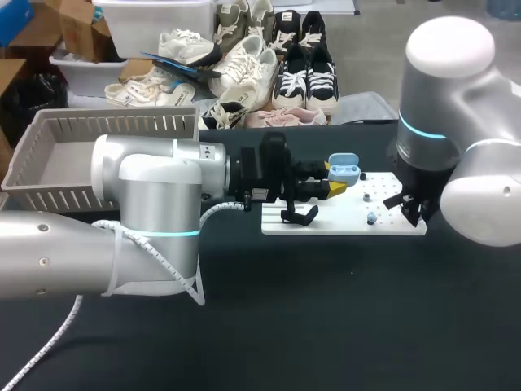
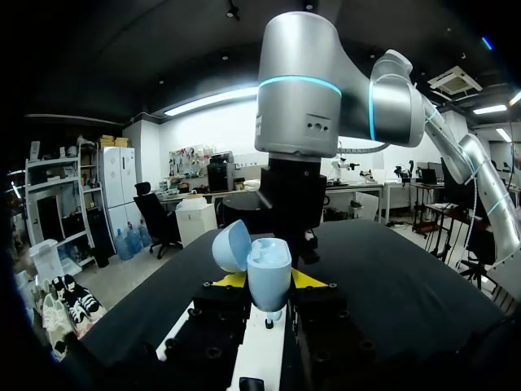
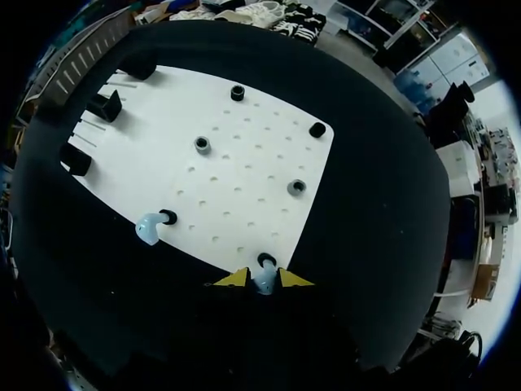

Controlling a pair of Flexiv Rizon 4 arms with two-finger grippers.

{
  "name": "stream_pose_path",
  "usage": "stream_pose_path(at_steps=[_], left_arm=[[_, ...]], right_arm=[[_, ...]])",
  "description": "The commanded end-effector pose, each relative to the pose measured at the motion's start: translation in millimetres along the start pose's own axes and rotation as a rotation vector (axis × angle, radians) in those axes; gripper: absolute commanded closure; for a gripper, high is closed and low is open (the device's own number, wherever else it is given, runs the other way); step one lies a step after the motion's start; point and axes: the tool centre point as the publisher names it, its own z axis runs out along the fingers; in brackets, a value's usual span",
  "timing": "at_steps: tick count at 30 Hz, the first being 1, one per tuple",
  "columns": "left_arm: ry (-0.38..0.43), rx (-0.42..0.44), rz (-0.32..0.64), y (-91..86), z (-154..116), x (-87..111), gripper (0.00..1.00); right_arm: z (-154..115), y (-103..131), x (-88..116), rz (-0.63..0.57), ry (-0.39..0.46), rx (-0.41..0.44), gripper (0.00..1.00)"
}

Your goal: Pick up each earbud case from the left stands, insert the matching earbuds, close the lid, and place the case in the box.

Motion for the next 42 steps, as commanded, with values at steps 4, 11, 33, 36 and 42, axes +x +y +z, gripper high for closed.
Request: stream_pose_path(at_steps=[4, 11, 33, 36, 42], left_arm=[[-0.003, -0.004, 0.001, -0.8, -0.2, 0.7, 1.0], [-0.003, -0.004, 0.001, -0.8, -0.2, 0.7, 1.0], [-0.003, -0.004, 0.001, -0.8, -0.2, 0.7, 1.0], [-0.003, -0.004, 0.001, -0.8, -0.2, 0.7, 1.0], [-0.003, -0.004, 0.001, -0.8, -0.2, 0.7, 1.0]], right_arm=[[-11.9, 1.4, 2.6, 0.002, 0.003, 0.017, 1.0], [-29.4, 5.5, 3.9, -0.012, -0.007, 0.017, 1.0], [-44.1, 8.5, 1.9, -0.031, -0.043, -0.038, 1.0], [-44.1, 8.5, 1.9, -0.031, -0.043, -0.038, 1.0], [-44.1, 8.5, 1.9, -0.031, -0.043, -0.038, 1.0]])
